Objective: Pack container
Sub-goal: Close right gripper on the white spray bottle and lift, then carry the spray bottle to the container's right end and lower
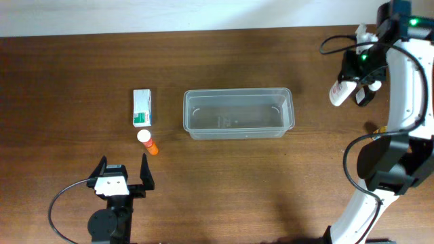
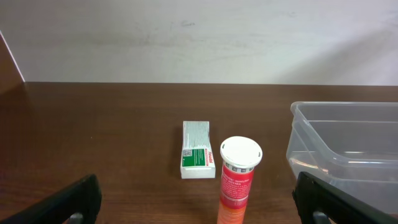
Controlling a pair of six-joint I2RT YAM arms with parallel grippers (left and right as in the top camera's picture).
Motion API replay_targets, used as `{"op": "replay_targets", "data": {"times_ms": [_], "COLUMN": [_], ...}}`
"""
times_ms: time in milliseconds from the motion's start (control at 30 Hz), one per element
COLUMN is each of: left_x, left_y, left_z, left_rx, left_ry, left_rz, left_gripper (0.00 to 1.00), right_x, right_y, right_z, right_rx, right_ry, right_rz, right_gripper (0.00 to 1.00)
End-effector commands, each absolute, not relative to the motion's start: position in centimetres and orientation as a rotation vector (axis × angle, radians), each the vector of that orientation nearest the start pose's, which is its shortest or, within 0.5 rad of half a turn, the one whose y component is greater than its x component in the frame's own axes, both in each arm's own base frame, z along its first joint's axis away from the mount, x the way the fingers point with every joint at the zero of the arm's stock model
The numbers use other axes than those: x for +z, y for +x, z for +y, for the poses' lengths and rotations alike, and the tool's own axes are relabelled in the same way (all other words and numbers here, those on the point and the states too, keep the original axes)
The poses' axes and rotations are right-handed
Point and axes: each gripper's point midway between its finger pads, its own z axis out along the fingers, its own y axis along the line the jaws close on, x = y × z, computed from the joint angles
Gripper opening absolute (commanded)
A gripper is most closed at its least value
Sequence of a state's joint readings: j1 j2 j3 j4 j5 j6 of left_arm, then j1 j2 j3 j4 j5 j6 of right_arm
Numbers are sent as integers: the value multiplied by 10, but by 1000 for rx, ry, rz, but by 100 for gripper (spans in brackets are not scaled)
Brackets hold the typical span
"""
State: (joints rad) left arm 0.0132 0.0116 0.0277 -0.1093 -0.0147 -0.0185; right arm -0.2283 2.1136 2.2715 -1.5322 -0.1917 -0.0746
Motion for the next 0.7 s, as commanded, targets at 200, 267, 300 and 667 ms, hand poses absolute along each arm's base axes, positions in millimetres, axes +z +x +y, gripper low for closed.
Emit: {"op": "replay_targets", "data": {"times_ms": [200,267,300,667], "left_x": [156,156,156,156], "left_y": [245,245,245,245], "left_z": [5,5,5,5], "left_rx": [15,15,15,15], "left_ry": [-20,-20,-20,-20], "left_rz": [1662,1662,1662,1662], "left_gripper": [99,99,99,99], "right_x": [245,246,246,244], "right_y": [413,411,410,416], "right_z": [4,16,22,79], "right_rx": [378,375,370,267], "right_ry": [30,-13,-37,-186], "right_rz": [2892,2900,2902,2881], "right_gripper": [14,13,13,13]}}
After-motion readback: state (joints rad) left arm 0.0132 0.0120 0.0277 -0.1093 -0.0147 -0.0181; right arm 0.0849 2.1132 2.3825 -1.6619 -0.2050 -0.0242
